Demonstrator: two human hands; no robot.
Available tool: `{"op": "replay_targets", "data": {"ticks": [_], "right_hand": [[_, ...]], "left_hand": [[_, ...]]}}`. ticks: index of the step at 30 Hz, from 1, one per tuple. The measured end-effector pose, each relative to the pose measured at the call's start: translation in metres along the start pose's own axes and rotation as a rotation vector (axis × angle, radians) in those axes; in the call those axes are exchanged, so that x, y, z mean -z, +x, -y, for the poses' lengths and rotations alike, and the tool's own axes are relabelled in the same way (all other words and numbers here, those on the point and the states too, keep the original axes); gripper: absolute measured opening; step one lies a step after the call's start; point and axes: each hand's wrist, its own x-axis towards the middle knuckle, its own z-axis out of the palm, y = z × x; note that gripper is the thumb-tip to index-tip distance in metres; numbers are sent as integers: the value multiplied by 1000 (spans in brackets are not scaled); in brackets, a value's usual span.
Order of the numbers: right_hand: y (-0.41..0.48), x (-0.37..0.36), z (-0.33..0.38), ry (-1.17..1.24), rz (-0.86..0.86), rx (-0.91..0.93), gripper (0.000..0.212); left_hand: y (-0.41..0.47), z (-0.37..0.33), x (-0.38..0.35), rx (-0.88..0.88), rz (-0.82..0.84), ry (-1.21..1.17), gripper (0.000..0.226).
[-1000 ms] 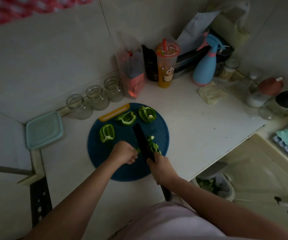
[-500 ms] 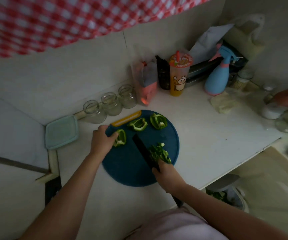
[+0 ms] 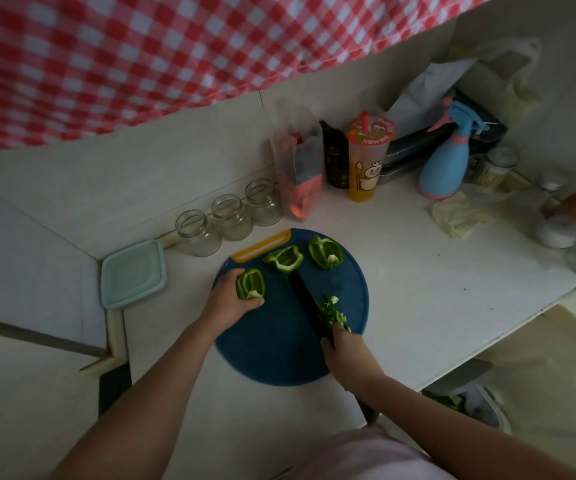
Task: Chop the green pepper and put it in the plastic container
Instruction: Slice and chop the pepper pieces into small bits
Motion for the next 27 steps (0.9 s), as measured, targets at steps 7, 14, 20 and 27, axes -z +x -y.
{"op": "replay_targets", "data": {"ticks": [7,14,20,27], "right_hand": [[-2,5,1,-45,-2,84,20],[-15,-8,5,-211,78,250,22],[-15,-14,2,-415,64,327,20],[-15,-14,-1,-516,41,385,8]], "left_hand": [[-27,-15,6,60,345,-13,64],[-62,-12,8,111,499,-92,46],[-67,-13,-2,179,374,-301,21],[-65,-20,8,316,473,-386,7]]}}
